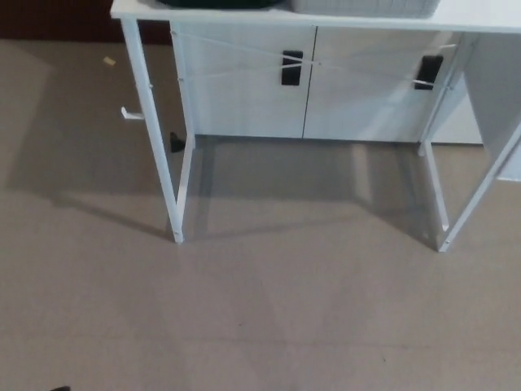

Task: The robot walk towards a table in front and pick up a black pencil case on the left hand side and put the pencil case into a small container on the right hand side

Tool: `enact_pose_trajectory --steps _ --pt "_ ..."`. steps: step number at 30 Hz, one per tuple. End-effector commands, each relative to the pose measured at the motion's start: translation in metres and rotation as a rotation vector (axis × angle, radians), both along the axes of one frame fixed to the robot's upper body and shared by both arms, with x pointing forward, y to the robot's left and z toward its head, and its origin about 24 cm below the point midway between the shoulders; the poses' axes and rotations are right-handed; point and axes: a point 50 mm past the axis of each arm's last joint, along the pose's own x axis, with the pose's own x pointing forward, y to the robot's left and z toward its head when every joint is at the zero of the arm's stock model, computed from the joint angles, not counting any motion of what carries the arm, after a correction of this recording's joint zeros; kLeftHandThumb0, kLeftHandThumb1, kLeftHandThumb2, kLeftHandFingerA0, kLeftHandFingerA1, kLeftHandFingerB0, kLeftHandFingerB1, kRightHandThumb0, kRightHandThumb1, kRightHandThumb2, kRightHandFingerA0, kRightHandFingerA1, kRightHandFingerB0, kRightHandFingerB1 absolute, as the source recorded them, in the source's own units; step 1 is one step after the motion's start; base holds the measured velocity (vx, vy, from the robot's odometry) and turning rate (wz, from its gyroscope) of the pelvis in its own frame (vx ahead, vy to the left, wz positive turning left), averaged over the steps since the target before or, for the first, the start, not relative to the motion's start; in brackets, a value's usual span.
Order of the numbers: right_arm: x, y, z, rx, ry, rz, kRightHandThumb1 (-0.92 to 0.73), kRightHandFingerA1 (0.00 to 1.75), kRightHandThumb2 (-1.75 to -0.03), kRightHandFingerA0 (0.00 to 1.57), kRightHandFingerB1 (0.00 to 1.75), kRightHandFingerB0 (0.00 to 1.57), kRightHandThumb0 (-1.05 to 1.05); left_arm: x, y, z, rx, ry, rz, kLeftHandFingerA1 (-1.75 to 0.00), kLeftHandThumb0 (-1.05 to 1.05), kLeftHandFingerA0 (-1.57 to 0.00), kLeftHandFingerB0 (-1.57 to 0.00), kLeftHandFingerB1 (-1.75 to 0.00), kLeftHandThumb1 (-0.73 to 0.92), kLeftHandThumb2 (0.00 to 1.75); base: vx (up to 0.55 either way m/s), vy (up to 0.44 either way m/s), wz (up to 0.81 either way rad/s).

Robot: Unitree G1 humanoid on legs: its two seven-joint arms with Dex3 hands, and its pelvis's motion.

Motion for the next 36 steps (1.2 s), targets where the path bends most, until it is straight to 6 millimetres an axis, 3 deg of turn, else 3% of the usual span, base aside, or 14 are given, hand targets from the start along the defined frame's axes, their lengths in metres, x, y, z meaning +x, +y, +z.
enact_pose_trajectory --steps 1,4,5,9,10,11,12,14,15,16,20,31,32,36 --pt "-0.009 0.0 0.001 0.028 -0.008 -0.009 -0.92 0.0 -0.9 0.0 0.0 0.0 -0.42 -0.009 0.009 0.003 -0.009 0.02 -0.01 -0.53 -0.09 -0.24 -0.15 -0.48 0.35 0.82 0.01 -0.373 0.15" --pt "-0.015 -0.001 0.0 0.048 0.017 -0.023 -0.87 0.0 -0.99 0.0 0.0 0.0 -0.48 -0.019 0.019 0.004 -0.001 0.033 0.019 -0.53 -0.08 -0.24 -0.15 -0.48 0.34 0.81 0.06 -0.237 -0.07" --pt "-0.015 -0.001 0.0 0.049 0.015 -0.025 -0.92 0.0 -0.83 0.0 0.0 0.0 -0.5 -0.019 0.021 0.004 0.005 0.033 0.022 -0.54 -0.09 -0.26 -0.16 -0.48 0.33 0.8 0.09 -0.13 0.02" --pt "-0.015 0.001 0.0 0.046 0.01 -0.023 -0.92 0.0 -0.81 0.0 0.0 0.0 -0.54 -0.02 0.027 0.005 0.017 0.032 0.025 -0.54 -0.1 -0.27 -0.17 -0.48 0.33 0.8 0.0 0.0 0.0" --pt "-0.015 0.002 -0.001 0.054 0.012 -0.026 -0.84 0.0 -0.99 0.0 0.0 0.0 -0.58 -0.019 0.027 0.006 0.019 0.03 0.023 -0.54 -0.11 -0.27 -0.17 -0.48 0.33 0.8 0.0 0.0 0.0" --pt "-0.015 0.002 -0.001 0.062 0.015 -0.029 -0.84 0.0 -0.99 0.0 0.0 0.0 -0.58 -0.019 0.027 0.006 0.018 0.03 0.021 -0.54 -0.11 -0.27 -0.17 -0.48 0.33 0.8 0.11 0.078 -0.06" --pt "-0.015 0.002 -0.001 0.072 0.017 -0.031 -0.92 0.0 -0.85 0.0 0.0 0.0 -0.57 -0.019 0.028 0.005 0.015 0.03 0.02 -0.54 -0.11 -0.27 -0.17 -0.48 0.33 0.8 0.12 0.118 0.01" --pt "-0.005 0.003 0.0 0.077 -0.006 -0.034 -0.83 0.0 -0.99 0.0 0.0 0.0 -0.59 -0.009 0.029 0.007 0.015 0.01 0.02 -0.54 -0.11 -0.28 -0.17 -0.48 0.33 0.8 0.09 0.23 0.18" --pt "-0.004 0.002 0.0 0.072 -0.01 -0.034 -0.9 0.03 -1.1 0.0 0.03 0.0 -0.85 -0.008 0.029 0.007 0.021 0.013 0.023 -0.38 -0.17 -0.39 -0.3 -0.32 0.49 0.56 0.08 0.275 -0.25" --pt "-0.001 0.002 0.001 0.07 -0.014 -0.035 -0.92 0.04 -1.13 0.0 0.04 0.0 -0.85 -0.006 0.028 0.008 0.02 0.007 0.028 -0.38 -0.16 -0.39 -0.3 -0.32 0.49 0.55 0.07 0.26 0.01" --pt "-0.002 0.001 0.001 0.064 -0.02 -0.048 -0.92 0.0 -0.88 0.0 0.0 0.0 -0.64 -0.004 0.028 0.009 0.031 0.002 0.025 -0.38 -0.18 -0.39 -0.31 -0.32 0.49 0.55 0.13 0.074 0.05" --pt "0.018 -0.006 0.008 0.033 -0.112 -0.135 -0.84 0.0 -0.98 0.0 0.0 0.0 -0.62 0.02 0.03 0.018 0.048 -0.034 0.039 -0.38 -0.15 -0.45 -0.34 -0.33 0.47 0.54 0.24 -0.12 0.14" --pt "0.013 -0.006 0.01 0.004 -0.142 -0.134 -0.92 0.0 -0.85 0.0 0.0 0.0 -0.54 0.015 0.031 0.017 0.047 -0.022 0.034 -0.39 -0.19 -0.43 -0.34 -0.34 0.46 0.55 0.25 -0.109 0.21" --pt "0.0 -0.005 0.014 0.009 -0.204 -0.179 -0.92 0.0 -0.83 0.0 0.0 0.0 -0.49 0.0 0.032 0.014 0.029 0.006 0.055 -0.38 -0.14 -0.43 -0.35 -0.33 0.46 0.53 0.29 -0.089 -0.03"
